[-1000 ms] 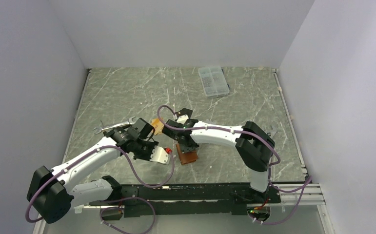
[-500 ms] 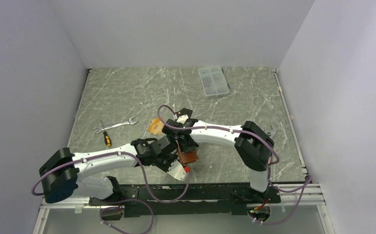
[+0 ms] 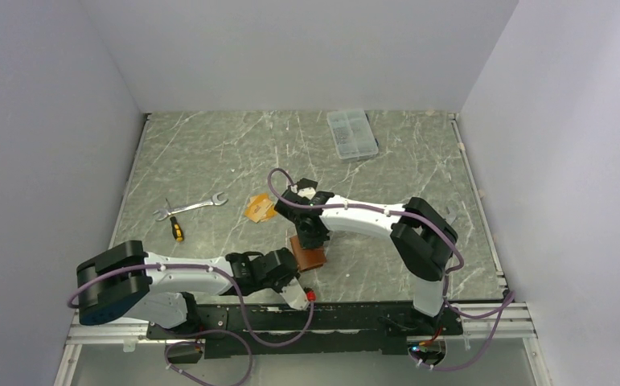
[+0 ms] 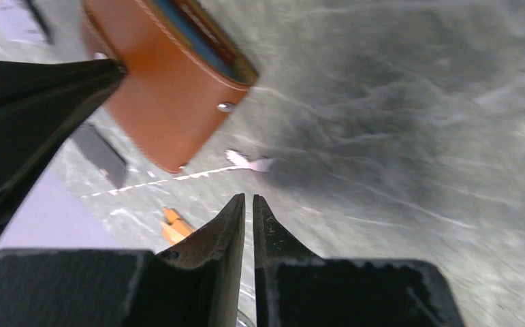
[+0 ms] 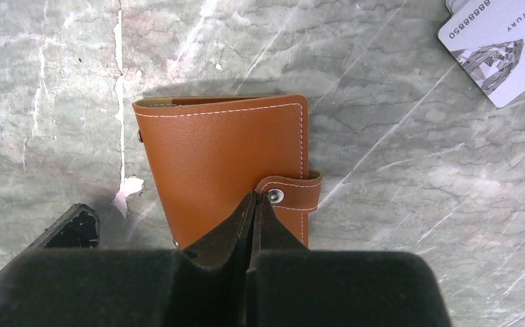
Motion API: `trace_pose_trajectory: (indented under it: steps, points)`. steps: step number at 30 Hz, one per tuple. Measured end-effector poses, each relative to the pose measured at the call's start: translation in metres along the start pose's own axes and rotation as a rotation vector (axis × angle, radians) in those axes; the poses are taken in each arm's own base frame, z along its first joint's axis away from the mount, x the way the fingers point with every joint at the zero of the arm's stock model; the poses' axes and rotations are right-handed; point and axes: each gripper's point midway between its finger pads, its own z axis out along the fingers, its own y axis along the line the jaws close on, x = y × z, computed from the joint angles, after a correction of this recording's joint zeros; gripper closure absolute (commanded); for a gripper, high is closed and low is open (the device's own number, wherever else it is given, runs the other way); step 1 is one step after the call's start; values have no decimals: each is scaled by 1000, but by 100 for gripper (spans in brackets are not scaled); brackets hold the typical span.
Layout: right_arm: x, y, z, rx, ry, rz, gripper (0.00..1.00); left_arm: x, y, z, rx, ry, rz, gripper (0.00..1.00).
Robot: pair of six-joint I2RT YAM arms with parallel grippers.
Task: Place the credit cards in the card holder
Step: Close the card holder at the center of the board.
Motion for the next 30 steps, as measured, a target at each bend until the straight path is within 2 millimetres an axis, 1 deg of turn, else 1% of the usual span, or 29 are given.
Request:
trace_pose_trajectory:
  steps: [5,7,10,12,17,19,25,30]
  points:
    - [0,0,0,-11,6,-3,100,-6,19,3,-142,-4,57,85]
    - [0,0,0,-17,6,-1,100,-7,19,5,-190,-6,95,85]
    - [0,0,0,-23,9,3,100,-7,10,10,-224,2,169,85]
    - [0,0,0,-25,9,4,100,-9,10,11,-247,1,198,85]
    - [0,-1,-1,-24,8,3,100,-21,26,6,-361,-26,244,85]
    - [0,-1,-1,-25,7,0,100,-24,28,4,-391,-34,265,84]
    - [-1,-1,-5,-28,2,-2,100,-28,27,4,-415,-44,311,82]
    - [-2,-2,-8,-30,-3,-2,100,-26,21,8,-387,-42,326,80]
